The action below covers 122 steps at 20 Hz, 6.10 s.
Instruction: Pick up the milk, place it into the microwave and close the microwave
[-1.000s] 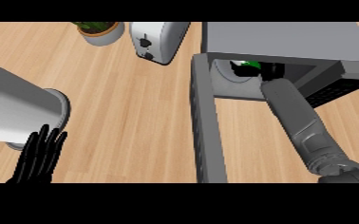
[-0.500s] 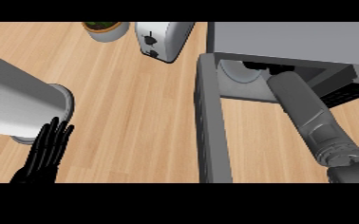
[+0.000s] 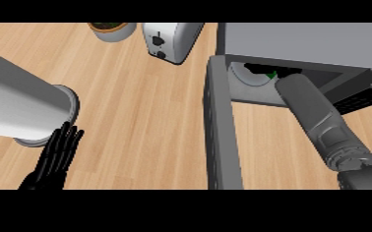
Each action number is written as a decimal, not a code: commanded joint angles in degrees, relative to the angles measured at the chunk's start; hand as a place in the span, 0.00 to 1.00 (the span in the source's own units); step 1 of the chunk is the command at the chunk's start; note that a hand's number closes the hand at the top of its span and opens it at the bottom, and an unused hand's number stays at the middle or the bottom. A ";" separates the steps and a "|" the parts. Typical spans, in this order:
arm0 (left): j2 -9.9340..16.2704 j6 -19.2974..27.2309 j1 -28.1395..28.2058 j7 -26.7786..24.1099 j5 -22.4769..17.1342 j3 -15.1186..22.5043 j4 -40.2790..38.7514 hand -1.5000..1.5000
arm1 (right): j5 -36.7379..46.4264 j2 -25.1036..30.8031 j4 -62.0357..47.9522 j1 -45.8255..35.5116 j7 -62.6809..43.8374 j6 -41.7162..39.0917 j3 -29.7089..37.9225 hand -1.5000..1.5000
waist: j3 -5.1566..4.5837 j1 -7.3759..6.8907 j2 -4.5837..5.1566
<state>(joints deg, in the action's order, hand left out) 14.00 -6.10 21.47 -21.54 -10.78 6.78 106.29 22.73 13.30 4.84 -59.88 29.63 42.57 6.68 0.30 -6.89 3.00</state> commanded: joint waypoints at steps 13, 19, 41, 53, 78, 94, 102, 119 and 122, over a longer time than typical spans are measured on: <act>-1.81 -0.24 -1.41 0.98 1.43 3.07 0.84 0.00 | -8.20 -3.04 2.93 4.74 12.62 -12.74 8.04 0.00 | -0.05 2.70 -1.22; -1.44 -1.85 2.72 -2.22 1.60 3.68 2.07 0.00 | -11.72 -2.50 3.36 12.81 20.91 -19.67 11.33 0.00 | -0.10 3.65 -1.81; -6.00 -1.20 -4.63 5.43 3.33 8.48 0.21 0.00 | -18.03 -6.26 10.40 32.37 34.02 -48.72 12.01 0.00 | -0.31 7.65 -3.19; -3.80 -2.02 -8.18 6.55 15.54 14.67 -8.28 1.00 | -23.14 -6.39 34.08 47.40 27.04 -57.50 8.24 0.00 | -0.44 8.51 -3.43; -13.95 19.71 -40.16 8.78 9.75 47.02 -42.13 1.00 | -42.21 -0.74 92.73 76.99 -0.79 -68.73 5.45 0.00 | -0.46 9.81 -2.72; -13.98 37.59 -57.55 3.31 -8.35 43.21 -44.75 0.00 | -46.10 2.28 100.66 75.75 -4.67 -71.16 4.79 0.00 | -0.99 19.20 -0.69; -13.99 41.55 -64.70 0.06 -14.46 41.36 -48.36 0.00 | -50.12 3.70 102.13 73.11 -7.06 -72.05 4.90 0.00 | -0.73 22.62 0.25; -13.98 43.78 -73.53 -5.66 -23.70 39.88 -56.95 0.00 | -58.08 8.65 102.39 68.61 -11.67 -75.12 5.50 0.00 | -0.50 27.14 1.81; -13.97 43.96 -74.16 -6.32 -25.23 40.18 -57.14 0.00 | -58.88 9.17 102.69 67.24 -12.45 -75.49 4.72 0.00 | -0.55 27.59 2.17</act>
<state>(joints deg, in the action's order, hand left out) 0.49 37.62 -49.34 -27.88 -33.95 48.29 51.30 -34.76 21.64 107.45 8.21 18.15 -32.35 11.69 -0.27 19.73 4.73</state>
